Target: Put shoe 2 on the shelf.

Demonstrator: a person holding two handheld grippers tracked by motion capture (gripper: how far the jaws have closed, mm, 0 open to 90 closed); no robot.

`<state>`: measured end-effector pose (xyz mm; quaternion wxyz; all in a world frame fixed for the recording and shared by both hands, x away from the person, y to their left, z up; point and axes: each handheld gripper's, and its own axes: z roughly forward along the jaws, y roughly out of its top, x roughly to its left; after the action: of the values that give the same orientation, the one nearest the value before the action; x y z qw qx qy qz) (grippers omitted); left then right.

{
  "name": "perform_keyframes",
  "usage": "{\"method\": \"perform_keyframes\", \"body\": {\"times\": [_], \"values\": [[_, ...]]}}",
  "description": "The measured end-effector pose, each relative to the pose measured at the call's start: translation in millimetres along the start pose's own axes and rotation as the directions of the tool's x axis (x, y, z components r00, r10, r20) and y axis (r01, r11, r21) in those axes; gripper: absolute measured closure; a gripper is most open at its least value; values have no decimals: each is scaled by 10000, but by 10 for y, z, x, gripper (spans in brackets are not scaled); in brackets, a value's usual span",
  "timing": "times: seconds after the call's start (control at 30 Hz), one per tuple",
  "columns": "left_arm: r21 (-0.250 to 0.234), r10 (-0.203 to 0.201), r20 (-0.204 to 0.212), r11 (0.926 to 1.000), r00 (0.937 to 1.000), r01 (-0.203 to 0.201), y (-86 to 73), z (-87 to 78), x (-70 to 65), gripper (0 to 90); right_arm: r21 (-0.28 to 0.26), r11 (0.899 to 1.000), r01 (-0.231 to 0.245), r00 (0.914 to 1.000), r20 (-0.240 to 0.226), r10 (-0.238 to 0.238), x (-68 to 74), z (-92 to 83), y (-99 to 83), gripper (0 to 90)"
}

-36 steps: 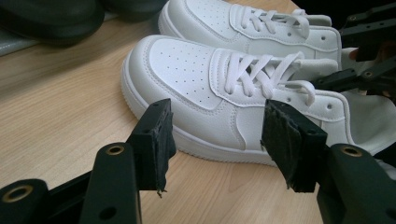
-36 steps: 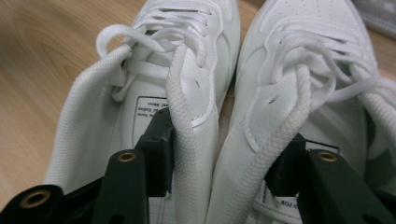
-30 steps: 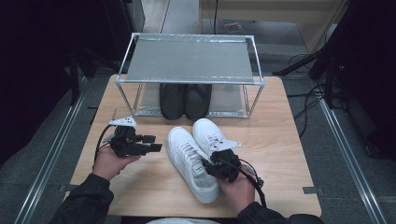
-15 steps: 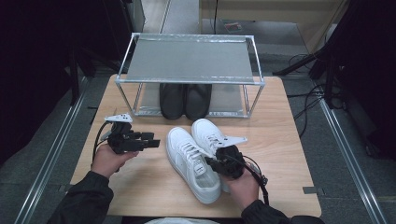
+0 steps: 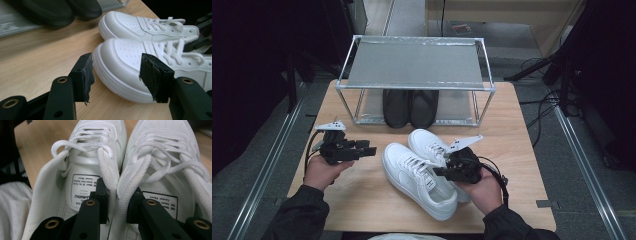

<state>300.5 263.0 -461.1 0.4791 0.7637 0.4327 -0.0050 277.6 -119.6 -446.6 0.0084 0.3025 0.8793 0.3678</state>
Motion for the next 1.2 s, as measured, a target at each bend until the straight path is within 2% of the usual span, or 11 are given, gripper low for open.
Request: {"method": "perform_keyframes", "body": {"times": [0.23,0.33,0.47,0.5,0.53,0.6,0.63,0.87,1.0,1.1,1.2], "values": [[-177,-246,-374,9996,9990,240,-69,-118,31,440,393,9899,1365,9880,-779,-1331,-13,69,128,779],[-382,-351,-504,9987,9981,332,-105,-191,41,440,537,9731,2240,9671,-1358,-2151,-47,140,234,780],[-501,-569,-666,9973,9962,537,-147,-272,85,440,389,9728,2285,9578,-1881,-2174,-92,185,350,778],[-562,-619,-768,9968,9951,577,-162,-304,103,440,318,9658,2574,9410,-2353,-2431,-133,227,452,776],[-631,-692,-912,9960,9934,636,-181,-336,118,440,318,9658,2574,9410,-2353,-2431,-133,227,452,776],[-794,-872,-1170,9938,9893,783,-214,-408,160,442,394,9548,2947,9240,-2666,-2742,-161,258,568,778],[-970,-1077,-1238,9906,9864,959,-237,-468,197,442,428,9429,3302,9096,-2814,-3057,-148,276,679,778],[-1379,-1696,-1364,9789,9760,1508,-322,-620,275,449,348,9167,3980,8778,-3048,-3695,-99,182,1066,778],[-1468,-2011,-1506,9728,9679,1793,-364,-669,326,449,183,9129,4077,8706,-3092,-3826,-75,61,1238,780],[-1495,-2085,-1505,9711,9664,1862,-371,-688,356,449,27,9215,3883,8696,-3321,-3654,-81,-46,1368,779],[-1480,-2198,-1350,9686,9662,1997,-368,-668,366,451,-107,9196,3926,8681,-3260,-3744,-25,-147,1470,782]]}}
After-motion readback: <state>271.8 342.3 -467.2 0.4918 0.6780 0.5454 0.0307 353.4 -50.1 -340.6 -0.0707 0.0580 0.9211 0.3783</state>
